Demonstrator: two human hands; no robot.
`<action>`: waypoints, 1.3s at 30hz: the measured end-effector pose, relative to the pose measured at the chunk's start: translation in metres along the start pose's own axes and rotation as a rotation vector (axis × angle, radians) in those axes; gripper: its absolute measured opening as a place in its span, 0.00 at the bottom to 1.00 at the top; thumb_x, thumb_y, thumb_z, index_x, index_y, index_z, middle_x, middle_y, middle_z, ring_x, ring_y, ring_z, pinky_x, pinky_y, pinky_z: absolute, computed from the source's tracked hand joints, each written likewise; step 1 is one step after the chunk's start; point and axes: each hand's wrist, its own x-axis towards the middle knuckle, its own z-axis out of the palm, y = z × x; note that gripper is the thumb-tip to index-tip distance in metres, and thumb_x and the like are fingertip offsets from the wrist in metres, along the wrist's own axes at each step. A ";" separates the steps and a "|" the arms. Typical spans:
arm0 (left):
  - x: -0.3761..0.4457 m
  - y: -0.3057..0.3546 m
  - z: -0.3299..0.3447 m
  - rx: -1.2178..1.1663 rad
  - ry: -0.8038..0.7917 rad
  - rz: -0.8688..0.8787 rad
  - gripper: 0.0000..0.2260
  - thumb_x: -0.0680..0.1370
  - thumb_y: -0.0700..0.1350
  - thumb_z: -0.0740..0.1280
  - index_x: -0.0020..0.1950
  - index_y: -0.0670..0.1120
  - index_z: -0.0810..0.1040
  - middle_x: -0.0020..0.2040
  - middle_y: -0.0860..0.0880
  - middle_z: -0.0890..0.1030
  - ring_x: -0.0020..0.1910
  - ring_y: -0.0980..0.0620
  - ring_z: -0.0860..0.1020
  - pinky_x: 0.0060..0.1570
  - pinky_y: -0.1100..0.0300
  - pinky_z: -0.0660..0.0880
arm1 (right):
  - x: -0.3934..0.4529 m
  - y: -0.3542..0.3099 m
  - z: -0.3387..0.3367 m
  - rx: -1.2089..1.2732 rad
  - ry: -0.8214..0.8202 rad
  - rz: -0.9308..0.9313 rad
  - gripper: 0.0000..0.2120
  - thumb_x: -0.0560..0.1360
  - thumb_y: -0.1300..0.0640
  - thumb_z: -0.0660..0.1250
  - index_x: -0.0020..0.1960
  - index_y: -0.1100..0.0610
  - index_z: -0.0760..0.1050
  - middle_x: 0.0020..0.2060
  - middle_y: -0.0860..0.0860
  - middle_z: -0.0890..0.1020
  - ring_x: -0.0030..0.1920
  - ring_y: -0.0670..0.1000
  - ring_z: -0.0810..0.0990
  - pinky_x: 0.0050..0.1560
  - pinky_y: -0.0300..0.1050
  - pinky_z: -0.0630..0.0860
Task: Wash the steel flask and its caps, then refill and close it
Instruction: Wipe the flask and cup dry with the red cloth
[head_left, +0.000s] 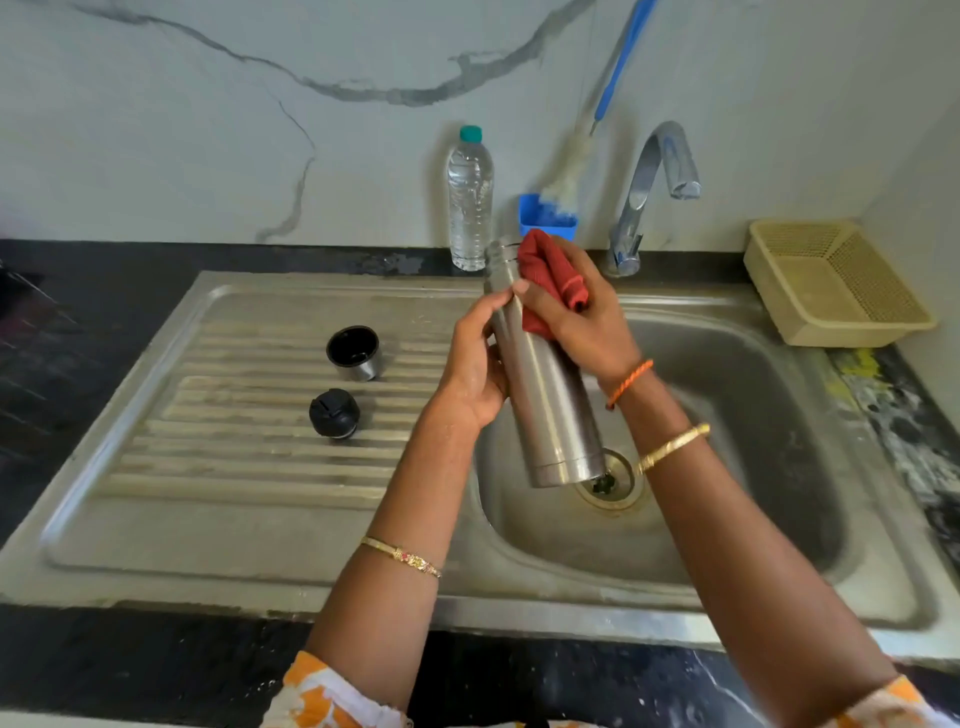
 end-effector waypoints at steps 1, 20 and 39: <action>0.000 -0.003 0.004 -0.005 -0.004 -0.021 0.21 0.77 0.57 0.63 0.56 0.42 0.81 0.45 0.43 0.83 0.44 0.48 0.82 0.46 0.56 0.80 | -0.015 0.007 0.002 -0.063 0.017 -0.040 0.31 0.70 0.44 0.70 0.71 0.52 0.68 0.64 0.51 0.74 0.65 0.45 0.72 0.68 0.41 0.68; 0.005 -0.002 0.009 -0.032 -0.100 0.111 0.26 0.81 0.63 0.52 0.60 0.47 0.80 0.50 0.42 0.84 0.48 0.47 0.83 0.52 0.50 0.78 | 0.006 -0.015 -0.003 0.301 -0.034 0.251 0.23 0.77 0.54 0.66 0.71 0.53 0.68 0.61 0.53 0.79 0.58 0.50 0.79 0.61 0.43 0.75; -0.003 0.014 0.009 0.280 0.302 0.158 0.34 0.65 0.68 0.68 0.61 0.45 0.75 0.53 0.46 0.83 0.49 0.51 0.83 0.44 0.57 0.79 | -0.089 0.025 -0.003 0.427 0.017 0.340 0.32 0.59 0.55 0.79 0.59 0.42 0.73 0.53 0.50 0.81 0.49 0.49 0.82 0.42 0.45 0.79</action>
